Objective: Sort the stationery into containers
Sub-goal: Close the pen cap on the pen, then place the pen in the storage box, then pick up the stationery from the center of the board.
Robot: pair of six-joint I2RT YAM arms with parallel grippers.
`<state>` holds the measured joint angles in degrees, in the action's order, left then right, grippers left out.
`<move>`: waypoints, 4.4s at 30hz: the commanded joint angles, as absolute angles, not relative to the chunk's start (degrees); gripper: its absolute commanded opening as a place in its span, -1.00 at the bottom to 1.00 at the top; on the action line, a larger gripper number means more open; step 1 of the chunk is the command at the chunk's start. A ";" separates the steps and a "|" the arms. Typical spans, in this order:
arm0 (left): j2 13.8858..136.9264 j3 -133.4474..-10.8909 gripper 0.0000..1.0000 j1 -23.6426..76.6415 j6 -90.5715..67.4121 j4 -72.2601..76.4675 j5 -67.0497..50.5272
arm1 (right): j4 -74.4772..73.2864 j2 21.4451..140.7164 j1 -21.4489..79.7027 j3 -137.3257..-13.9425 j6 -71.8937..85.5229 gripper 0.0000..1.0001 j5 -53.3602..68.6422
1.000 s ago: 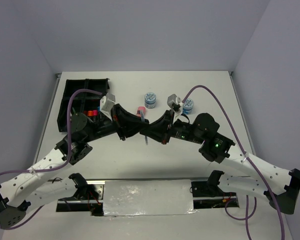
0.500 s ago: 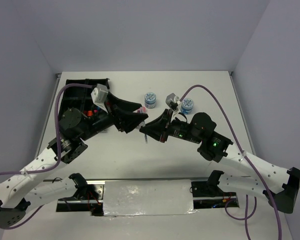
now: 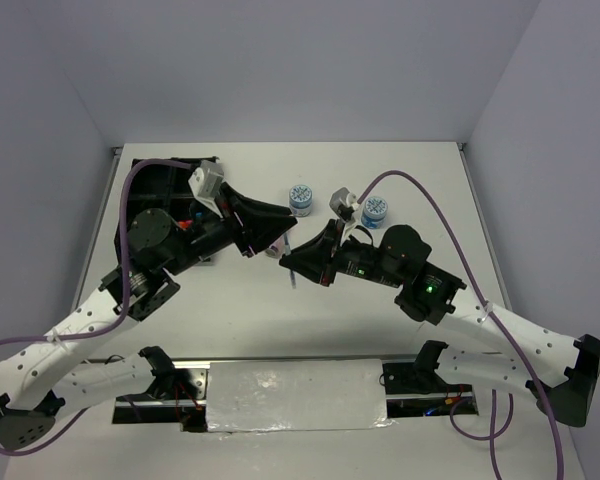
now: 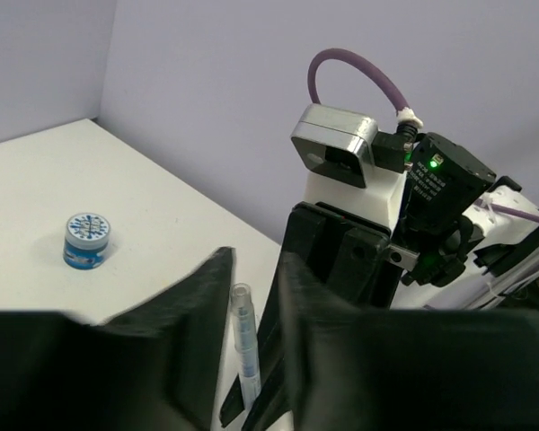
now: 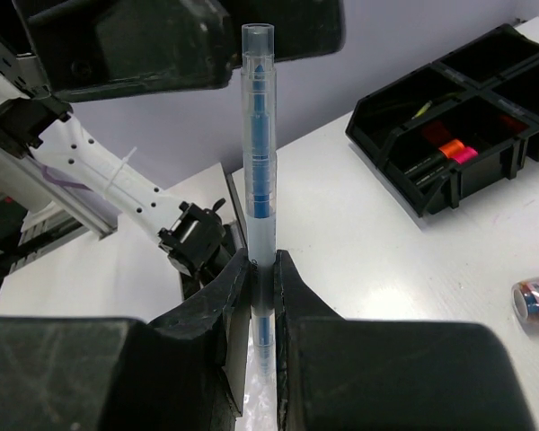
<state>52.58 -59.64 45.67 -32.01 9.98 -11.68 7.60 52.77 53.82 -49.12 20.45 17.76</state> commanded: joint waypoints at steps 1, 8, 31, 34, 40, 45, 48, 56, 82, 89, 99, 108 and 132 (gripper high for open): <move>52.38 -59.77 -0.34 45.79 -32.69 11.95 -13.80 | 7.47 52.56 53.70 -51.41 19.42 -1.00 16.97; 53.09 -58.45 -0.97 45.79 -34.19 11.60 -16.08 | 6.94 53.17 53.44 -54.04 19.16 -1.00 16.17; 47.38 -37.88 -1.00 52.73 -38.23 11.34 -11.26 | 8.18 65.92 49.74 -85.07 21.10 -1.00 15.55; 44.57 -41.81 -1.00 52.73 -36.39 6.01 -6.18 | 8.17 65.04 49.75 -79.06 20.92 -1.00 19.05; 44.73 -57.01 0.06 52.56 -31.91 -8.33 11.92 | 12.83 60.56 55.26 -59.78 20.66 -1.00 20.84; 45.00 -60.55 0.37 52.56 -31.46 -6.77 13.36 | 11.86 59.33 56.69 -55.82 20.74 -1.00 17.67; 46.14 -61.43 0.40 52.56 -32.17 -6.94 11.87 | 11.60 59.50 56.69 -55.98 21.44 -1.00 16.09; 46.84 -56.43 0.29 52.56 -35.16 -5.98 8.09 | 11.34 60.73 56.78 -58.44 22.24 -1.00 15.12; 96.59 -82.71 -1.00 -9.23 -24.78 -32.79 21.00 | 3.08 46.41 31.90 -33.93 29.27 0.99 20.91; 97.82 -77.96 -0.98 -10.72 -26.19 -28.92 21.97 | 0.44 43.25 31.73 -33.92 26.19 0.99 23.82; 99.14 -79.02 -0.43 -12.57 -24.78 -26.19 21.36 | -3.07 38.24 31.82 -36.30 25.23 0.99 25.40; 96.07 -79.89 0.63 -13.62 -26.89 -26.28 17.85 | -2.72 37.00 31.90 -36.39 26.02 0.99 26.19; 119.09 -99.85 0.93 36.83 -19.43 -41.40 18.99 | -27.78 28.39 31.55 -41.93 23.91 0.99 14.85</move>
<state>121.34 -98.30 37.45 -20.86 -40.95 18.00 -27.03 29.21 31.62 -39.55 24.97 13.96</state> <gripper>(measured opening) 0.971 0.997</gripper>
